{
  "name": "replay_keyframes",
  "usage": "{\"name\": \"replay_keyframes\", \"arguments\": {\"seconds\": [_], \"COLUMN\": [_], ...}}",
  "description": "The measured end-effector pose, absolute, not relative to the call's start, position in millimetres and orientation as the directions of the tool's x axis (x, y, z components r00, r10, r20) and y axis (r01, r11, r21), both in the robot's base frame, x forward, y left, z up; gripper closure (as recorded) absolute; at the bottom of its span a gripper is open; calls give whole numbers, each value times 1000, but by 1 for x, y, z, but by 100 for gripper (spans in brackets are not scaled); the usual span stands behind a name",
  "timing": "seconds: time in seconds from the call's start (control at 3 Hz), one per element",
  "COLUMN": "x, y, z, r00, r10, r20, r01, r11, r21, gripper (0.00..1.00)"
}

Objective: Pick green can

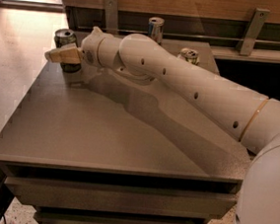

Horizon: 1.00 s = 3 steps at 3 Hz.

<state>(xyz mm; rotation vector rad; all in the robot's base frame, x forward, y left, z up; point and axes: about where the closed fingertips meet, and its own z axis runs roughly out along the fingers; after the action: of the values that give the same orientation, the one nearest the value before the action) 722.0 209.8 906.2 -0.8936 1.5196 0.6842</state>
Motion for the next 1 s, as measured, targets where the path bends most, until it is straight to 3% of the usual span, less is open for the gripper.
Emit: {"name": "replay_keyframes", "arguments": {"seconds": [0.67,1.0], "x": [730,743], "y": [236,240], "z": [901,895], "r00": [-14,-7], "r10": [-81,-63], "r20": [-997,-998], "r01": [-863,-868], "r11": [505,496], "r21": [-29,-25], "gripper": [0,15]}}
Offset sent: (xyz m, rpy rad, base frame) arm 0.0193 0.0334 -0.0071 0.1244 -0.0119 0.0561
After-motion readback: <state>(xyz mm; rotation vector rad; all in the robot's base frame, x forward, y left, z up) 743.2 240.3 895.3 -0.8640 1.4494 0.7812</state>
